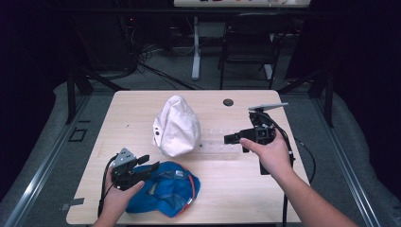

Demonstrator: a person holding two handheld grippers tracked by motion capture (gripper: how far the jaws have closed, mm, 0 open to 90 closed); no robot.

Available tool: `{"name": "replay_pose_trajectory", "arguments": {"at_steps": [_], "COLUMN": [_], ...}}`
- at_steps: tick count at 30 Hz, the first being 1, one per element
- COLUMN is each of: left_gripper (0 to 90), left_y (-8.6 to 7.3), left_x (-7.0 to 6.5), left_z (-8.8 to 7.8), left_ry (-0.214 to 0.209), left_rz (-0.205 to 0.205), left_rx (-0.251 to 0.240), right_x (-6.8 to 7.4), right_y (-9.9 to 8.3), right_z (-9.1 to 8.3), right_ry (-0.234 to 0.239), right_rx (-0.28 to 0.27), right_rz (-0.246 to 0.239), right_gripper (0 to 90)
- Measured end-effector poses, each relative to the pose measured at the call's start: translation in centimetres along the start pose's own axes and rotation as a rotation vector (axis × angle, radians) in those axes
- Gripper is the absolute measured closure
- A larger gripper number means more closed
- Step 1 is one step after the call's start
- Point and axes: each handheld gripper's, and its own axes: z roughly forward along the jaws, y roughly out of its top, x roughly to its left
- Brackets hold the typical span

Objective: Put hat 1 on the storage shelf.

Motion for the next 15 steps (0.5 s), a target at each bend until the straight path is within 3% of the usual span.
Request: {"name": "replay_pose_trajectory", "arguments": {"at_steps": [4,7,11,15], "left_gripper": [47.0,47.0,47.7,48.4], "left_y": [-0.3,-0.6,-1.3,-1.5], "left_x": [0.3,0.5,0.8,1.2], "left_z": [-0.6,-0.9,-1.6,-1.9], "left_ry": [0.011,0.015,0.046,0.055], "left_rz": [-0.013,-0.009,0.023,0.01], "left_rx": [-0.014,0.016,0.039,0.041], "right_x": [-1.0,-1.7,-2.3,-2.7], "right_y": [-1.5,-2.5,-3.9,-5.1], "right_z": [0.9,1.6,2.3,2.8], "right_ry": [0.002,0.003,0.009,0.021], "right_rx": [0.014,0.023,0.003,-0.016], "right_rz": [0.01,0.009,0.003,0.003], "right_gripper": [64.8,64.8,64.8,65.2]}}
